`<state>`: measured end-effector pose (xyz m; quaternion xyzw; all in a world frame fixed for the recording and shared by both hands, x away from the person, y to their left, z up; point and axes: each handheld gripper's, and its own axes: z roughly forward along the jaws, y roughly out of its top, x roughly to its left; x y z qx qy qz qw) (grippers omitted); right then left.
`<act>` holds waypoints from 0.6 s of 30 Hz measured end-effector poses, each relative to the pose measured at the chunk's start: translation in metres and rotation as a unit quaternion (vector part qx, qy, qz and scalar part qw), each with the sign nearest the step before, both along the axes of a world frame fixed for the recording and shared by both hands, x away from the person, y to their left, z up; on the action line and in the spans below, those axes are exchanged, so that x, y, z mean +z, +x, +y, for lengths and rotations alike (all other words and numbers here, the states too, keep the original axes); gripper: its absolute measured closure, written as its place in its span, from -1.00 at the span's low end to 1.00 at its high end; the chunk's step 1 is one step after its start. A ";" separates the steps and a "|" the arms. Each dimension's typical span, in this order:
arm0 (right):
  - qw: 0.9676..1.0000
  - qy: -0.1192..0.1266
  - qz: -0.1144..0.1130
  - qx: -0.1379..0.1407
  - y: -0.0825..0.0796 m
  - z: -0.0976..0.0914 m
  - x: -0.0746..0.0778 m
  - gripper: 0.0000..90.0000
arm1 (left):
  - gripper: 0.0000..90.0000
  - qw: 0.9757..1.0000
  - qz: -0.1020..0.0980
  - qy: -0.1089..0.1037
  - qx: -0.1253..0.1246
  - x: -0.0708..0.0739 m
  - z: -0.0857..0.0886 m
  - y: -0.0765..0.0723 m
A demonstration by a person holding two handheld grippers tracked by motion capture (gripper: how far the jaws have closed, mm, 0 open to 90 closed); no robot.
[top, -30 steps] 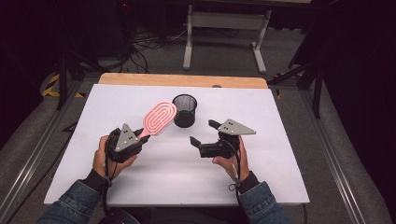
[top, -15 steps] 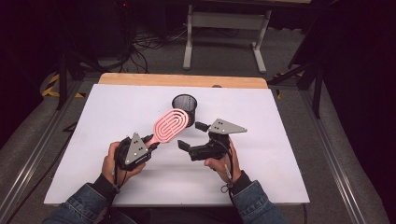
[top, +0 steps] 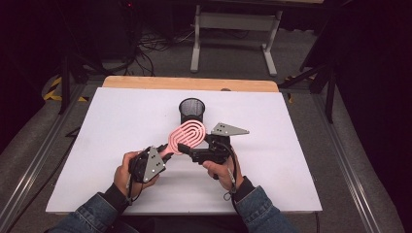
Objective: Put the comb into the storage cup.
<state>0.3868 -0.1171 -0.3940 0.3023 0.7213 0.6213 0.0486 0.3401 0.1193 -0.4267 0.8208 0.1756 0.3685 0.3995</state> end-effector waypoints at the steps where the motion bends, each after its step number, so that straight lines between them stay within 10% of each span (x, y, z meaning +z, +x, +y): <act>1: 1.000 0.002 -0.001 -0.004 0.000 0.000 -0.001 -0.22 | 0.56 1.000 0.001 0.001 0.002 -0.001 -0.001 0.001; 18: 0.998 0.052 -0.009 -0.029 -0.013 -0.003 -0.004 0.39 | 0.47 0.998 -0.047 0.024 0.033 -0.009 -0.023 0.006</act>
